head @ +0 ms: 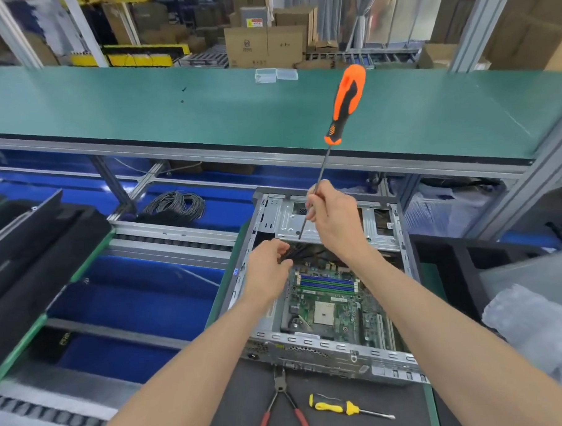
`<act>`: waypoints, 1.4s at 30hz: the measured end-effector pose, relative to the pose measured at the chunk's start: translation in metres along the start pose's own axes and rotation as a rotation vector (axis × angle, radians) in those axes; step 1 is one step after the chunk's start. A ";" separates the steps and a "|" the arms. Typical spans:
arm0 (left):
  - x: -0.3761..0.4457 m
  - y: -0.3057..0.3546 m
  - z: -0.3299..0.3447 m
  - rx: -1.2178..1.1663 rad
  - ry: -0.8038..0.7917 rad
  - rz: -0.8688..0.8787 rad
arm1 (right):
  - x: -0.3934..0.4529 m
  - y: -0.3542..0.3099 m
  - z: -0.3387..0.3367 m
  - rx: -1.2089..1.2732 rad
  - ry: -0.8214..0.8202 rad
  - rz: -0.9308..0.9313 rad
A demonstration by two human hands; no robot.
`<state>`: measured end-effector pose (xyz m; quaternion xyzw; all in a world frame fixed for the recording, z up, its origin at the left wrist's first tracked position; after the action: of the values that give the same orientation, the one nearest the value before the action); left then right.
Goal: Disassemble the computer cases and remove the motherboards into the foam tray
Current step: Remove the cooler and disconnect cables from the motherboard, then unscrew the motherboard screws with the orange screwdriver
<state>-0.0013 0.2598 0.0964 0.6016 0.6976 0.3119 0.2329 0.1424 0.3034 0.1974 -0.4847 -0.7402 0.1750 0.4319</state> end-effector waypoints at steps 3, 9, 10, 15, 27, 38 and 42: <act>0.009 -0.004 0.001 0.051 0.011 -0.007 | 0.015 0.004 0.010 -0.013 -0.010 -0.030; 0.019 -0.013 -0.002 0.008 0.089 -0.044 | 0.027 0.026 0.031 -0.061 -0.070 -0.012; 0.021 -0.014 -0.003 -0.016 0.101 -0.053 | 0.027 0.031 0.034 -0.051 -0.081 0.010; 0.029 -0.006 -0.009 -0.126 0.136 -0.021 | 0.022 0.045 0.050 -0.046 -0.167 0.040; 0.096 0.081 -0.039 -0.430 0.072 0.241 | 0.012 0.074 0.067 0.000 -0.272 0.085; 0.088 0.070 -0.025 -0.426 0.032 0.245 | 0.012 0.088 0.074 -0.090 -0.326 0.054; 0.085 0.064 -0.024 -0.460 0.027 0.222 | 0.011 0.090 0.077 -0.114 -0.341 0.056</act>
<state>0.0123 0.3452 0.1633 0.6016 0.5411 0.4939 0.3185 0.1291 0.3680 0.0977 -0.4923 -0.7975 0.2243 0.2671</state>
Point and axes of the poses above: each hand's wrist, its own x-axis towards the middle knuckle, its own z-axis out of the palm, y = z × x, the point moved 5 cm from there along x, towards the middle knuckle, and after that the axes turned 1 degree about y, right-handed, at the moved point
